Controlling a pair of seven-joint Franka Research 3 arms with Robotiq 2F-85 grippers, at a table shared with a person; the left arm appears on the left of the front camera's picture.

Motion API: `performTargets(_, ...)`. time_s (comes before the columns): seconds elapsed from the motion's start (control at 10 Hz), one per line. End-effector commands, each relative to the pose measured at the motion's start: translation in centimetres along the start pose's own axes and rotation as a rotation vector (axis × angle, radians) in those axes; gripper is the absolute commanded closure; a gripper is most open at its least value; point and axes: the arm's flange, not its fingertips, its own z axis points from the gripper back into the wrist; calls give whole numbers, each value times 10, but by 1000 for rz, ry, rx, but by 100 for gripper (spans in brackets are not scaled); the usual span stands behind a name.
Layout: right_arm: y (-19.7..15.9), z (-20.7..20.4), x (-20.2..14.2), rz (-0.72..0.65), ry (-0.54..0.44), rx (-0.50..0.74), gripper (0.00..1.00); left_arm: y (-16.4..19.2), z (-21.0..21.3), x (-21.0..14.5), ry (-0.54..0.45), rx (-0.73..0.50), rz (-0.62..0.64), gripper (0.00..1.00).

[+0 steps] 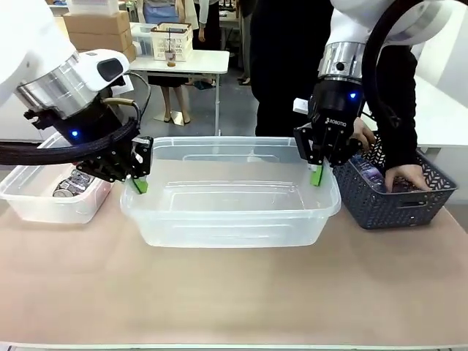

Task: Sort the waste into each basket.
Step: Offer the picked Organizing box to the human.

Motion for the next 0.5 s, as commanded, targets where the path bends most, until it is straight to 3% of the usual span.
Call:
performTargets(0.0, -3, -1, -6, -5, 5, 5, 100, 7, 0, 0, -10, 14, 9, 100)
performTargets(0.4, -3, -1, -6, -5, 5, 5, 100, 7, 0, 0, -10, 14, 9, 100)
